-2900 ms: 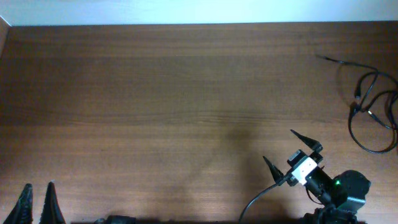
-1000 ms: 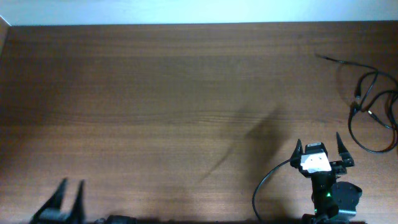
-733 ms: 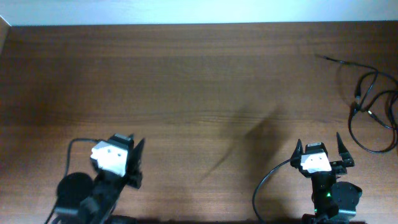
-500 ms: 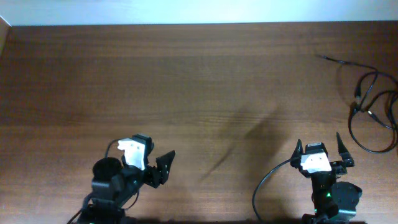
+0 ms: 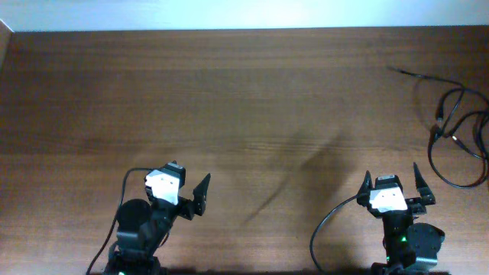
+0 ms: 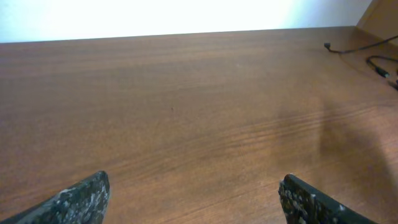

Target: Untangle cables

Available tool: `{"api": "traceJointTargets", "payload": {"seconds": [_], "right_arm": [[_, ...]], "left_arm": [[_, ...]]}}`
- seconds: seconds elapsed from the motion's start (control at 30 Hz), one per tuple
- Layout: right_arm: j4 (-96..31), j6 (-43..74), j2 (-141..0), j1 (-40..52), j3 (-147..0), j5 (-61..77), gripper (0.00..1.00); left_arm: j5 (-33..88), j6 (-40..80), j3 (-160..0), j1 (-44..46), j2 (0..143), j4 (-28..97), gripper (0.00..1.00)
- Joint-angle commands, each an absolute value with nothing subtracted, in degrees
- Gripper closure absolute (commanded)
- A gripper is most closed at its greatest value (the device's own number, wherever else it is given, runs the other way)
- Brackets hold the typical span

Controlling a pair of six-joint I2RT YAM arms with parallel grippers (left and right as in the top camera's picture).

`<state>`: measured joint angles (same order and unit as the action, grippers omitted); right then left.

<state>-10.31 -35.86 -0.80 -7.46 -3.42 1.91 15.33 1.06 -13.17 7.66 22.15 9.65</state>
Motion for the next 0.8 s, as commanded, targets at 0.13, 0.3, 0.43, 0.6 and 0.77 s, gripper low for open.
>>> {"api": "traceJointTargets", "payload": {"seconds": [0.13, 0.3, 0.43, 0.6, 0.77], "right_arm": [[-10.48, -35.14, -0.30, -7.14, -3.03, 1.23, 0.01], [-10.48, -35.14, -0.30, -7.14, -3.03, 1.23, 0.01], [-10.48, -35.14, -0.30, -7.14, -3.03, 1.23, 0.01], [-10.48, -35.14, -0.30, -7.14, -3.03, 1.23, 0.01], [-10.48, -35.11, -0.30, -7.14, -3.03, 1.23, 0.01]], "left_arm": [[15.20, 0.82, -2.92, 7.84, 0.99, 8.12, 0.01], [7.16, 0.80, -0.47, 7.84, 0.32, 3.73, 0.01], [-0.30, 0.05, -0.47, 5.65, 0.30, 4.69, 0.01], [-0.25, -0.05, -0.49, 2.72, 0.34, 4.69, 0.01], [-0.25, -0.05, -0.49, 2.72, 0.34, 4.71, 0.01]]}}
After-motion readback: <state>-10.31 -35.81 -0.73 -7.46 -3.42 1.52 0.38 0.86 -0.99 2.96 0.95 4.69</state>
